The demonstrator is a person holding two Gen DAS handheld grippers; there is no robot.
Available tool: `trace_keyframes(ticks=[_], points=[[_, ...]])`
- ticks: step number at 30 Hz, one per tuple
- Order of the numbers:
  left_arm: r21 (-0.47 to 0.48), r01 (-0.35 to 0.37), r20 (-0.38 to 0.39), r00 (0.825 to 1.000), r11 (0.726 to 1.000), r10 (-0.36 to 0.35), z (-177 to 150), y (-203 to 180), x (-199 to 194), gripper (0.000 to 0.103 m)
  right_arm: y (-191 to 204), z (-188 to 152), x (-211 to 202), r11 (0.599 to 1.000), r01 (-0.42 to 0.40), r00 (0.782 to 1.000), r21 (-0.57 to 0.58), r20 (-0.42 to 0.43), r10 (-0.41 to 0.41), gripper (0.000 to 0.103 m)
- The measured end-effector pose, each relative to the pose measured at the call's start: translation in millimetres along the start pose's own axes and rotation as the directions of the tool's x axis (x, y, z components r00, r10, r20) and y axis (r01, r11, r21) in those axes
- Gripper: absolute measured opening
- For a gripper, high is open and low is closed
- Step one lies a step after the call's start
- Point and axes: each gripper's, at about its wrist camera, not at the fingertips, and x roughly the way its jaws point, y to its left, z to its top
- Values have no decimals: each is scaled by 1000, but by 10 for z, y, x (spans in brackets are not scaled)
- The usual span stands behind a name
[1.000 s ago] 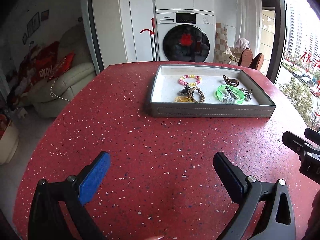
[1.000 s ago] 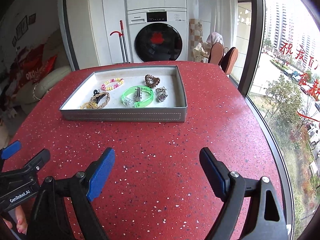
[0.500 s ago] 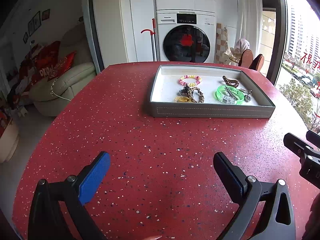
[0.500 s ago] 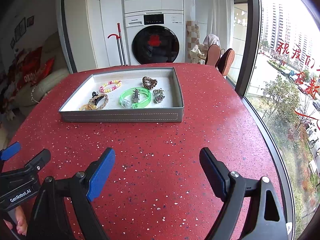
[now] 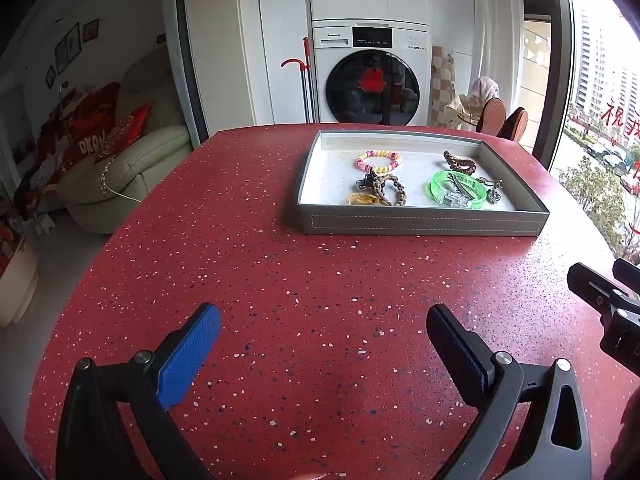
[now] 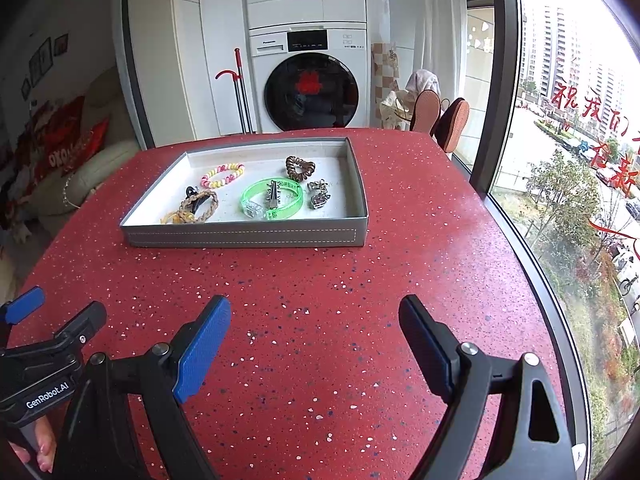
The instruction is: Organize jewelry
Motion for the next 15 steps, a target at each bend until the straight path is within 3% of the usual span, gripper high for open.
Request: trace_keyframes(ticks=[15], points=[[5, 2, 0, 1000, 1000, -2, 0, -38, -11, 103, 19, 17, -31, 1000, -2, 1000, -1, 0, 2, 88]])
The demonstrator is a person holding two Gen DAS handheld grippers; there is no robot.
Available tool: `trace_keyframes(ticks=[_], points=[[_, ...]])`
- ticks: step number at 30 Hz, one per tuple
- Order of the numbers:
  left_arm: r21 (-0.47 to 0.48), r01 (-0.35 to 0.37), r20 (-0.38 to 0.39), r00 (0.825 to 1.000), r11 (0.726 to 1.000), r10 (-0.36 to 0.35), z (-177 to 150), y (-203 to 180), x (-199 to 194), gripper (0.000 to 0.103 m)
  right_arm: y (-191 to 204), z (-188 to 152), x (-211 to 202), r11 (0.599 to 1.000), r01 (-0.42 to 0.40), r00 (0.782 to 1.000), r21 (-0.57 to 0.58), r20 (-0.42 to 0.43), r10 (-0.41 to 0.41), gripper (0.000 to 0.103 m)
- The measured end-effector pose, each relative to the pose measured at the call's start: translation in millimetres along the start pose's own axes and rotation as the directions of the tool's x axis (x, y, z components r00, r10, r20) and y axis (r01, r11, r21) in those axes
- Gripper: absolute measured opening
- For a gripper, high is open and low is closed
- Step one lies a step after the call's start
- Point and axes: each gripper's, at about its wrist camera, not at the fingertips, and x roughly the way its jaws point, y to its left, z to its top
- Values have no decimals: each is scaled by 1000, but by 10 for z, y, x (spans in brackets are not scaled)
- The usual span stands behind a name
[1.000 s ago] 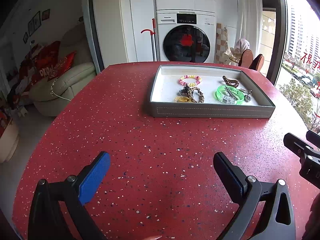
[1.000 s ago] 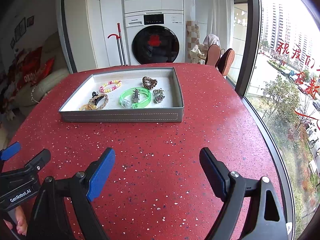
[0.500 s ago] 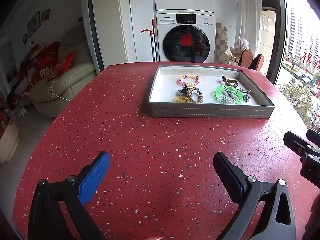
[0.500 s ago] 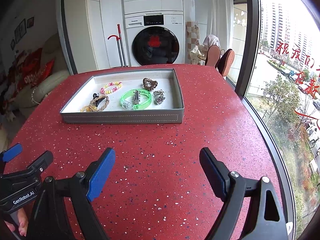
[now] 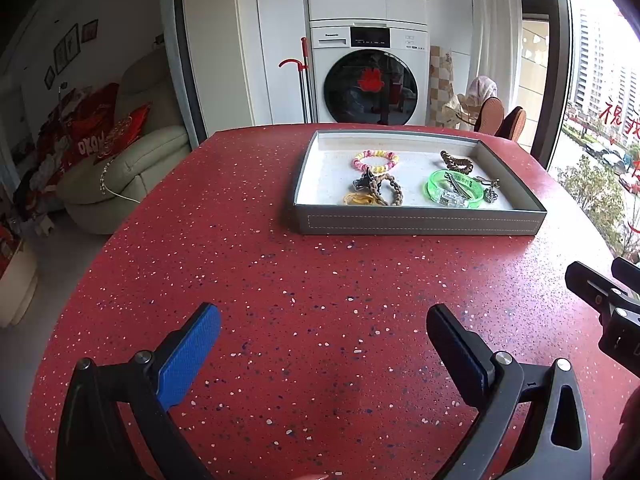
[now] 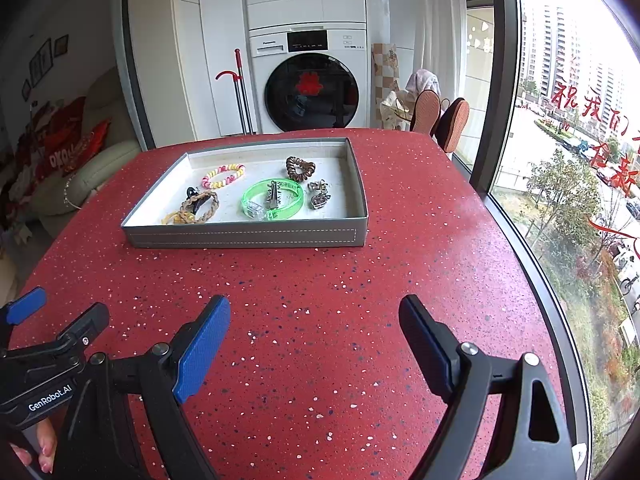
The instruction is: Organize jewelry
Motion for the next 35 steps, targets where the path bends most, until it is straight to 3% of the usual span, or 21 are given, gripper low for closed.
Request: trace_keyframes(ticks=[35], points=[[-4, 5, -3, 1000, 1000, -5, -34, 7, 21, 103, -27, -103, 38, 1000, -9, 1000, 11, -23, 9, 88]])
